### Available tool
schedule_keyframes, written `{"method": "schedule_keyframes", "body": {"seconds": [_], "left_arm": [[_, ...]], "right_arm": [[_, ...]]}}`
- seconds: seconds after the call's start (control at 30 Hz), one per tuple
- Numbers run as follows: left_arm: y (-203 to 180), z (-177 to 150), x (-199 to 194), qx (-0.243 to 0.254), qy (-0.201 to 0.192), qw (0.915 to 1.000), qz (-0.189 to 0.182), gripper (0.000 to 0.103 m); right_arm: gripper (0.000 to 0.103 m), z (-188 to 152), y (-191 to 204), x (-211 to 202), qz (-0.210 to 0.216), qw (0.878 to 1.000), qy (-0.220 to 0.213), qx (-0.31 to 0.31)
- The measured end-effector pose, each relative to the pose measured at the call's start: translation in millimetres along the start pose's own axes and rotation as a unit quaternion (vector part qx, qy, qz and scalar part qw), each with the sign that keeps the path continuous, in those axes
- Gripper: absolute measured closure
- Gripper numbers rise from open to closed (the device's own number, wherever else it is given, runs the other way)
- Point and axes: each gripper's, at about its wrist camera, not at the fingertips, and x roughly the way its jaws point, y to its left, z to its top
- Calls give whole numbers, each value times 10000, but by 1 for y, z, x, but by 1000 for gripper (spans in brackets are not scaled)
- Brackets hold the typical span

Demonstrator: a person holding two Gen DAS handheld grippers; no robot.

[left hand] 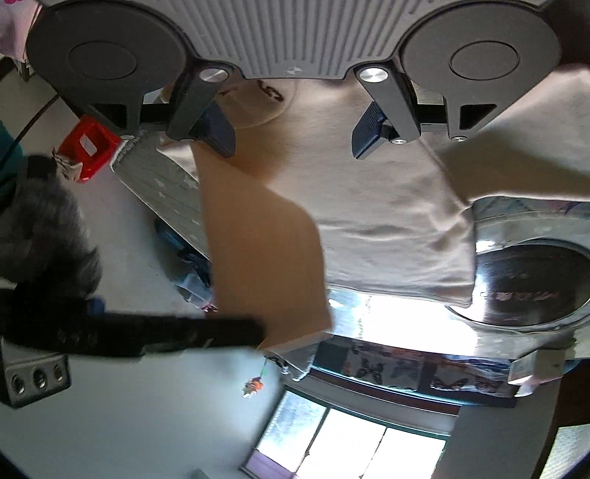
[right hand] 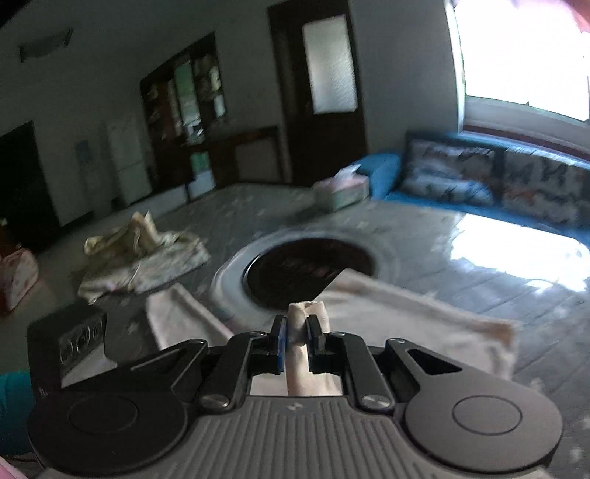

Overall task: Fold clothes
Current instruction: 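Lift the gripped side with the right gripper and fold it over the body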

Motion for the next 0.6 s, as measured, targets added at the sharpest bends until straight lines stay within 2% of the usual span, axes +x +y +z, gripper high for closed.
{"method": "schedule_keyframes", "body": {"seconds": [0.03, 0.1, 0.17, 0.23, 0.37, 0.6], "left_arm": [[1, 0, 0, -20, -4, 10000, 24, 30], [3, -1, -2, -61, -9, 10000, 60, 30], [4, -1, -4, -104, -9, 9999, 85, 30], [6, -2, -4, -145, 25, 9998, 112, 30], [8, -6, -10, -179, 63, 9997, 174, 30], [18, 0, -29, -333, -100, 9978, 560, 30]], "right_arm": [[87, -2, 2, 5, 44, 10000, 74, -1], [86, -7, 2, 10, 143, 9997, 203, 6], [75, -11, 3, 10, 188, 9994, 278, -38], [75, -16, -1, 5, 71, 9994, 309, -102], [75, -34, -19, -4, -332, 9975, 565, -265], [74, -70, -55, -20, -1094, 9864, 1090, -570]]}}
